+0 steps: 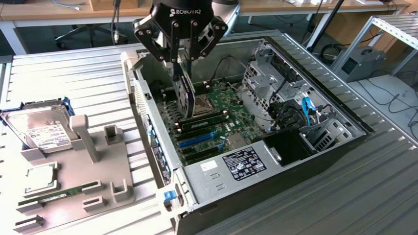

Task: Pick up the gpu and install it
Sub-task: 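Pick up the gpu and move the gpu toward the slot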

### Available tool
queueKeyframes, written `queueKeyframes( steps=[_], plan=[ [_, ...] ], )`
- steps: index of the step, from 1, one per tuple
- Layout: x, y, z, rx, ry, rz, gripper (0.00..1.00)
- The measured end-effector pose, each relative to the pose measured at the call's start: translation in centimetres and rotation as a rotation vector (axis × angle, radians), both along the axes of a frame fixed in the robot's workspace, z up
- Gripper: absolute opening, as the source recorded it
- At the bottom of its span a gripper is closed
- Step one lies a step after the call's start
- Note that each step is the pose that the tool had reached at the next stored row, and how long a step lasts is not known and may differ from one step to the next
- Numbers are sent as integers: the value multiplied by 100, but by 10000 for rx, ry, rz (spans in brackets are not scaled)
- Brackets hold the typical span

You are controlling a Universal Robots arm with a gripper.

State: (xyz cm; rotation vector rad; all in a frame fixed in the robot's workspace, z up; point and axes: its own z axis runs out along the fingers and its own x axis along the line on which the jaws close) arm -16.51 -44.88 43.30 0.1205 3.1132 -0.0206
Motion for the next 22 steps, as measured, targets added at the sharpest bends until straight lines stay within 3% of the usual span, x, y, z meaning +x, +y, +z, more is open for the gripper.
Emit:
queueKeyframes(
  steps=[2,5,7,22],
  plan=[
    [121,0,-42,0,0,0,26],
    [321,0,-256,0,0,0,26],
    [410,0,-325,-1,1,0,26],
    [518,0,-411,-1,1,0,26]
  ],
)
